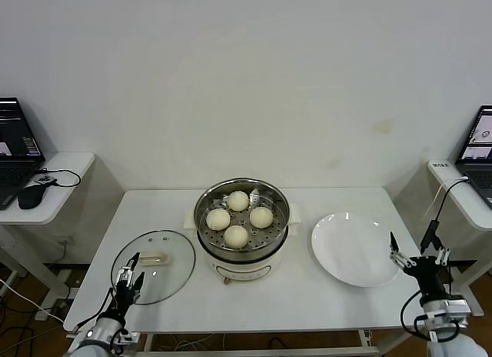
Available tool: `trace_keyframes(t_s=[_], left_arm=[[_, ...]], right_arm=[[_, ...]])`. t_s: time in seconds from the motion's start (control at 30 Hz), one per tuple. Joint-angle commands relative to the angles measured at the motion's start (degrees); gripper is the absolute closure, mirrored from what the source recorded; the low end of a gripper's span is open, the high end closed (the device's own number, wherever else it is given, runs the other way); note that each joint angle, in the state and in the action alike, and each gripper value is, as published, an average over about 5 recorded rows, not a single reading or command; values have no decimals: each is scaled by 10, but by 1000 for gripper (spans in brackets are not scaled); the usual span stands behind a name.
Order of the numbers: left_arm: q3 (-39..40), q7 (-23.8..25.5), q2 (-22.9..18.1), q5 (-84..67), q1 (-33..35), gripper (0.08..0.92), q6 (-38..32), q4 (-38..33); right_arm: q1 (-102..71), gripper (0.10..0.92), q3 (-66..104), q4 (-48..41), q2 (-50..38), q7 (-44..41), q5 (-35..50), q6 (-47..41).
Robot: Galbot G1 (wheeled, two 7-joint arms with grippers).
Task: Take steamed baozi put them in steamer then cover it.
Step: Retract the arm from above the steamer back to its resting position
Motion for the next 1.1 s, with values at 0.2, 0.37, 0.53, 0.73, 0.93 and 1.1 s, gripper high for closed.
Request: trace_keyframes(t_s=[0.2, 0.37, 0.53, 0.73, 0.93, 1.1], left_arm=[[25, 7, 5, 29, -93, 177, 1, 63], [34, 8, 4, 23, -114, 177, 1, 90], [41, 9, 1, 18, -127, 177, 1, 105], [46, 7, -4, 13, -141, 177, 1, 123], [48, 5, -6, 5, -150, 177, 0, 136], [52, 8, -8, 2, -154, 251, 1, 148]], right_arm=[[-30, 203, 23, 2, 12, -3, -11, 2], [-39, 203, 25, 4, 15, -4, -14, 4], [-45, 203, 31, 8, 15, -5, -14, 3], [-48, 203, 30, 7, 18, -7, -15, 4], [-48, 202, 25, 5, 21, -8, -18, 4], [-47, 203, 21, 1, 22, -9, -20, 5]])
